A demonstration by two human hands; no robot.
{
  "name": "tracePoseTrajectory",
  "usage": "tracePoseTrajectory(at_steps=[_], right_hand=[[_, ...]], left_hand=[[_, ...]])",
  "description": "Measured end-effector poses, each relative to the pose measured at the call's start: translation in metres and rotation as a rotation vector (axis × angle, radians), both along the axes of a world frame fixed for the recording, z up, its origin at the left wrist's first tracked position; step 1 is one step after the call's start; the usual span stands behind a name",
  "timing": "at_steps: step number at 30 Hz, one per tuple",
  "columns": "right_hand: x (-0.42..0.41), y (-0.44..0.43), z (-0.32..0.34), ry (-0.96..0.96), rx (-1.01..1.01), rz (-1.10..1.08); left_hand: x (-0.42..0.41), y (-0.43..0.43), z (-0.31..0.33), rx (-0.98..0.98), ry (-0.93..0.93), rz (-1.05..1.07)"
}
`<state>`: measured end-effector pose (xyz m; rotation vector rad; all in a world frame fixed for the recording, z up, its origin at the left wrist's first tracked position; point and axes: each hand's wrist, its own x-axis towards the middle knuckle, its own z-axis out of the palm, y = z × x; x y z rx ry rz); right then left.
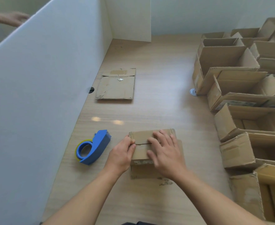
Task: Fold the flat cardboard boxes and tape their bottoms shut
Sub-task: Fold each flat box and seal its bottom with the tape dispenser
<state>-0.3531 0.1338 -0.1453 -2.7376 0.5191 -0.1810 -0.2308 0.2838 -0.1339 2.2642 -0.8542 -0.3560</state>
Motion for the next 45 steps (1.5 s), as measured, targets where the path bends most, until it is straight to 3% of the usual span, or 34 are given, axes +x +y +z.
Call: tracePoseTrajectory(at_steps=[4,6,10,13,15,21,25,29,32,34,37,41,45], right_hand=[[0.002,0.000,-0.002,-0.012,0.031,-0.048],[0.006,0.000,-0.001,-0.005,0.014,-0.053],[0.011,0.006,0.000,-0.016,0.033,-0.098],[0.013,0.008,0.001,-0.031,0.047,-0.116],[0.015,0.012,0.002,-0.023,0.056,-0.137],[0.021,0.022,0.006,-0.016,0.077,-0.206],[0.023,0.018,0.010,-0.080,0.268,-0.263],[0.021,0.012,0.025,-0.220,0.584,-0.358],[0.014,0.010,0.034,-0.362,0.899,-0.391],[0.010,0.008,0.035,-0.355,0.984,-0.364],[0.007,0.004,0.034,-0.339,0.978,-0.307],[0.005,0.000,0.028,-0.320,0.790,-0.206],[0.003,-0.003,0.029,-0.328,0.835,-0.200]], left_hand=[[0.019,0.018,0.014,0.014,0.089,0.042],[0.035,0.039,0.015,0.009,0.038,0.108],[0.067,0.081,0.002,0.402,-0.202,0.156],[0.073,0.088,-0.010,0.682,-0.177,0.099],[0.073,0.086,-0.017,0.711,-0.108,0.076],[0.084,0.081,-0.029,0.568,-0.055,0.067],[0.099,0.063,0.004,0.404,0.050,0.025],[0.104,0.053,0.056,0.168,0.087,-0.260],[0.097,0.041,0.079,0.187,-0.014,-0.531],[0.091,0.032,0.079,0.257,-0.126,-0.668],[0.092,0.024,0.064,0.254,-0.286,-0.816],[0.097,0.019,0.050,0.139,-0.532,-0.945],[0.095,0.011,0.049,0.054,-0.525,-1.009]])
